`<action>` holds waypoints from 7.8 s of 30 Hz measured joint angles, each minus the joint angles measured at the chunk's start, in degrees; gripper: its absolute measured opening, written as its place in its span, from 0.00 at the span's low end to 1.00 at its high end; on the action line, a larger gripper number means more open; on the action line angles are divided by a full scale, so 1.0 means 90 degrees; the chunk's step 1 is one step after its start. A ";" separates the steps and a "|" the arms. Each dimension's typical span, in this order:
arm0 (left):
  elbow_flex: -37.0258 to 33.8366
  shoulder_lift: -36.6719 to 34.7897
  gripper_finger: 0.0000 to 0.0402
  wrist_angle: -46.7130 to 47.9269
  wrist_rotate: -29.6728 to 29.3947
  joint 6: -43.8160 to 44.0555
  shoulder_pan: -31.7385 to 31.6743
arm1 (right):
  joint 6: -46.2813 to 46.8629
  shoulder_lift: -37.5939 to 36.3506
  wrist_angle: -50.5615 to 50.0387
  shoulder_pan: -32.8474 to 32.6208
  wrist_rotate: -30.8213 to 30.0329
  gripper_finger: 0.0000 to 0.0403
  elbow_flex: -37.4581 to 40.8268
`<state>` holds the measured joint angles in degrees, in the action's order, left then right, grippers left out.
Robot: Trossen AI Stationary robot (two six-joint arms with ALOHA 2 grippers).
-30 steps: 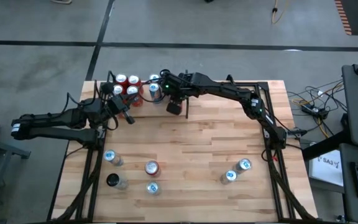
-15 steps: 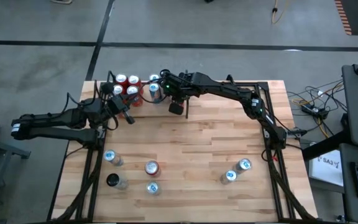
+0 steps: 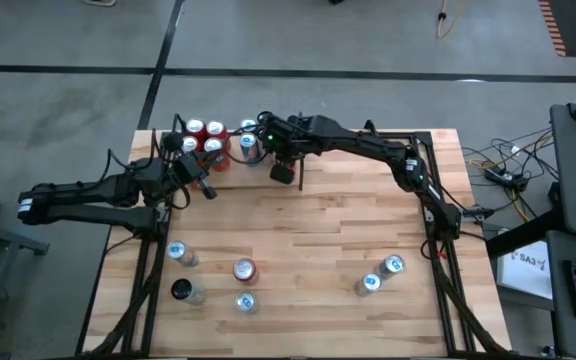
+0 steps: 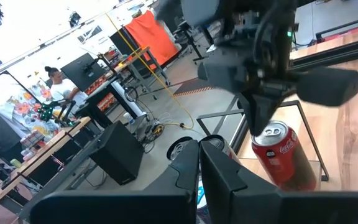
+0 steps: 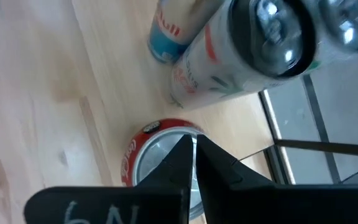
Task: Place canned beverage on shelf
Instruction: Put the red/white soda can on the shelf, then put the red soda can on the shelf aligned with the other red soda can
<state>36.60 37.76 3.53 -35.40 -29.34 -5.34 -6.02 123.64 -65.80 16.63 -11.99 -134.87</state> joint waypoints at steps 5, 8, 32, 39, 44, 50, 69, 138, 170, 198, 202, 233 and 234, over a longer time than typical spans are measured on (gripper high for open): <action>0.0000 0.0000 0.00 -0.0002 0.0000 0.0002 0.0002 | 0.0000 -0.0264 0.0119 -0.0044 0.0000 0.02 -0.0003; 0.0000 0.0000 0.00 -0.0005 0.0000 0.0008 0.0002 | -0.0002 -0.0438 0.0116 -0.0096 0.0049 0.02 -0.0005; 0.0197 0.0437 0.00 0.0255 0.1678 0.3278 0.1577 | -0.0589 -0.2419 0.1800 -0.1429 0.1169 0.02 0.2981; 0.0197 0.0605 0.00 0.0420 0.1876 0.4300 0.1661 | -0.0498 -0.2621 0.4182 -0.1915 0.1272 0.02 0.4789; 0.0197 0.0844 0.00 0.0389 0.2247 0.5286 0.1665 | -0.0571 -0.2575 0.4989 -0.2172 0.1793 0.02 0.5368; 0.0194 0.1269 0.00 0.0278 0.2552 0.6157 0.2148 | -0.0431 -0.2610 0.5130 -0.2476 0.1838 0.02 0.5654; 0.2124 0.3568 0.00 0.3604 0.2477 0.6480 0.3891 | 0.0088 -0.3681 0.2853 -0.2903 0.1834 0.02 0.5896; 0.2701 0.5294 0.90 0.4318 0.2025 0.5671 0.4068 | 0.0551 -0.4224 0.3341 -0.2944 0.1836 0.02 0.6679; 0.3350 0.4941 0.68 0.5809 0.1826 0.4124 0.3687 | 0.0608 -0.4224 0.3334 -0.2944 0.1833 0.02 0.6679; 0.2941 0.3459 0.68 0.5370 0.2629 0.0626 -0.1065 | 0.0411 -0.4226 0.3419 -0.2944 0.1832 0.02 0.6679; 0.2661 0.3416 0.68 0.5072 0.2841 0.0481 -0.1422 | 0.0415 -0.4226 0.3424 -0.2944 0.1832 0.02 0.6679; 0.2596 0.4051 0.71 0.4617 0.2839 0.0384 -0.2307 | 0.0449 -0.4226 0.3535 -0.2939 0.1827 0.02 0.6679; 0.2598 0.4051 0.71 0.4610 0.2839 0.0384 -0.2314 | 0.0452 -0.4226 0.3533 -0.2939 0.1824 0.02 0.6679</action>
<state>59.98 74.22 45.02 -9.85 -25.89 -26.17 -1.96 85.60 -33.99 -9.82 4.43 -74.76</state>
